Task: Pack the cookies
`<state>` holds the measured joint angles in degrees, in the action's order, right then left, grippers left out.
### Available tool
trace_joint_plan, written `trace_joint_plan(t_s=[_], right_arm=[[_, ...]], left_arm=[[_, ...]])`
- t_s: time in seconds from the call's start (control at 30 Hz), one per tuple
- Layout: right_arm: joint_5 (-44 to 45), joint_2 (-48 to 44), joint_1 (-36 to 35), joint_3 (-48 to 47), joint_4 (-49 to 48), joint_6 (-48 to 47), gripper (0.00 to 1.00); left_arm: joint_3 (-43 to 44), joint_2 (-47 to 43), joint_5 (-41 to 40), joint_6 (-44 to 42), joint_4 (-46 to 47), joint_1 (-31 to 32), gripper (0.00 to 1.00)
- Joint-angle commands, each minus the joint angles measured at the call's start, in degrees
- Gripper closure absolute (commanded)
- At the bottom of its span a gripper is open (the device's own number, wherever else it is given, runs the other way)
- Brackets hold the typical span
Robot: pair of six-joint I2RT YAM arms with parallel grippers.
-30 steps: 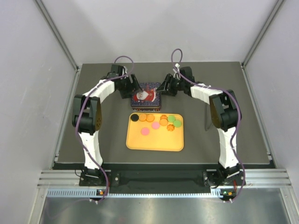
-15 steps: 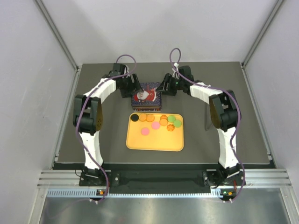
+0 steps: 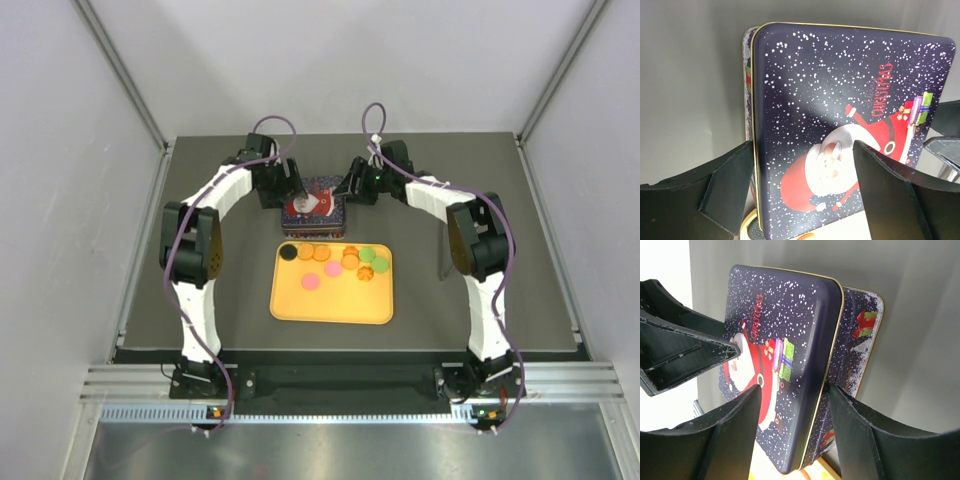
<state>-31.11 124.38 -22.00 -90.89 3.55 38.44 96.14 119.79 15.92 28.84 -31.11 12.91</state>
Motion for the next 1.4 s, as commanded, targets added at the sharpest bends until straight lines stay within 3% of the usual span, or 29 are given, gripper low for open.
trace_joint_plan(t_s=[0.0, 1.1, 1.37], right_arm=[[0.00, 0.34, -1.12, -2.01, -0.04, -1.34, 0.43], [-0.09, 2.89, -0.68, 1.95, -2.32, -0.38, 0.48], [-0.70, 2.10, -0.68, 3.70, -5.22, 0.94, 0.65]], left_arm=[[3.09, 0.80, -0.36, -1.24, -0.35, 1.07, 0.16], [4.85, 2.64, -7.48, -3.79, -3.87, 4.41, 0.16], [5.11, 2.47, -7.57, -3.70, -3.78, 5.55, 0.16]])
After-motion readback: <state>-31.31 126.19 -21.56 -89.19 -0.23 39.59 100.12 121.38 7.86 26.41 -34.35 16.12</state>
